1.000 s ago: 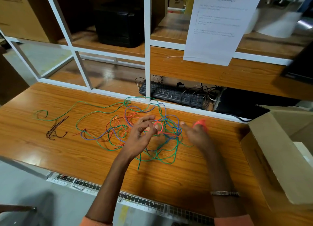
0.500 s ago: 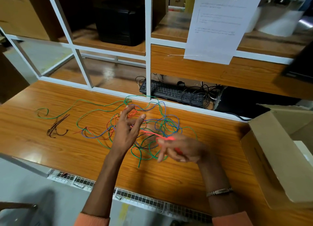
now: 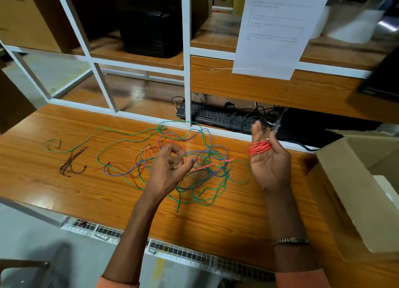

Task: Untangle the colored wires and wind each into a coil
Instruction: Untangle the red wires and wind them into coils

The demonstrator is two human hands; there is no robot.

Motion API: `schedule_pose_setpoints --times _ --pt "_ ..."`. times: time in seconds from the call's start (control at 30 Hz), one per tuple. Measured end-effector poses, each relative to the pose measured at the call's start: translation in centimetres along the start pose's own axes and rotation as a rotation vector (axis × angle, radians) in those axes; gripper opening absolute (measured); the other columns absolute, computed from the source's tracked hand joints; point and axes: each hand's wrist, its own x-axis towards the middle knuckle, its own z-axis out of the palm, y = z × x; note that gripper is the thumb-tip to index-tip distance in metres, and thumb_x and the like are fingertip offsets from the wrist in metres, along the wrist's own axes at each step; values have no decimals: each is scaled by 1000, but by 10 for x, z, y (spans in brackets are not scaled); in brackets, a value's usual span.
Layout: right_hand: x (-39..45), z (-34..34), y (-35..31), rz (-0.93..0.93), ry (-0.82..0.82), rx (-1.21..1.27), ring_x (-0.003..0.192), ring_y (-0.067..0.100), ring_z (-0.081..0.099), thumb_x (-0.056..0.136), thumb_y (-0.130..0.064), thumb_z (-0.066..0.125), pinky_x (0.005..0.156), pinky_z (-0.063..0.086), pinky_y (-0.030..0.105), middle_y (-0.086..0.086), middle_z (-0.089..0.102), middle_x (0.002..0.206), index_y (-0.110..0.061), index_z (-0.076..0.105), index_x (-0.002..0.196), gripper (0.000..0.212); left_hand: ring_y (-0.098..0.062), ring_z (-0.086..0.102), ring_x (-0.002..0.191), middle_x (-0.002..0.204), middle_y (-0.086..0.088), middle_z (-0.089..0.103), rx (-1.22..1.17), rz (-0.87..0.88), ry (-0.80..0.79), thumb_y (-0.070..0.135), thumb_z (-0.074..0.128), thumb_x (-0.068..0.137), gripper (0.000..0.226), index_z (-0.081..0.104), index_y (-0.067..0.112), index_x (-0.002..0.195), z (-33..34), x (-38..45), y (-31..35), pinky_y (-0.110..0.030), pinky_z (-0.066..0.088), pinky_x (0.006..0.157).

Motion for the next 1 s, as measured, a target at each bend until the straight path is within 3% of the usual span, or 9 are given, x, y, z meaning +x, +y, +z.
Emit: schedule_pose_setpoints --times 0.1,0.2,0.3,0.37,0.47,0.7,0.83,0.9,1.0 --pt "6 -10 18 -111 110 -443 129 32 61 105 -5 44 114 44 35 27 62 134 11 58 121 26 -11 59 77 74 0 60 -55 -2 -166 49 64 99 56 61 12 56 7 -5 15 -35 44 77" --pt "5 -22 35 -139 191 -971 130 20 58 107 -10 48 110 42 27 13 62 137 -11 60 121 19 -13 55 76 72 -5 61 -209 -48 -206 47 56 103 56 66 2 69 8 -4 27 -32 41 76" --pt "1 -34 42 142 215 -1493 114 13 58 103 -32 58 101 44 33 -1 66 118 -21 61 109 13 -18 66 80 71 -10 64 -312 -54 -140 31 59 106 52 56 -8 72 6 -3 31 -28 49 79" --pt "-6 -33 51 339 111 -1687 93 20 62 95 -52 61 93 51 41 2 67 92 -15 63 98 37 -23 67 80 70 -8 65 -326 -61 -88 26 58 106 48 53 -8 74 5 -2 32 -31 50 76" --pt "-23 -10 66 572 -118 -1587 88 28 75 91 -67 58 77 57 27 21 76 98 -4 64 112 67 -27 59 75 73 -4 69 -294 -40 -19 33 62 105 49 52 -4 74 4 1 27 -43 47 71" --pt "-41 13 76 792 -482 -1660 43 19 56 101 -56 54 51 43 24 12 65 54 1 76 95 62 -17 54 72 72 4 64 -194 -2 39 30 60 105 42 56 5 72 0 1 21 -25 43 67" --pt "-47 17 65 765 -582 -1181 28 9 36 100 -51 53 43 28 22 4 46 34 -2 74 71 62 -5 52 65 64 11 59 -126 -48 1 41 58 105 53 63 1 71 -4 0 14 -26 40 65" --pt "-45 16 57 687 -567 -909 23 7 31 97 -55 57 37 32 12 2 42 31 -2 72 66 63 -9 54 66 63 4 58 -128 -86 -3 54 54 102 61 61 4 68 -3 -6 13 -24 40 64" --pt "-36 17 50 608 -561 -325 26 14 30 106 -49 44 40 47 18 5 37 30 6 70 75 68 -14 57 67 65 -16 57 -186 -101 -19 55 51 104 64 57 1 70 1 -13 14 -31 43 69"
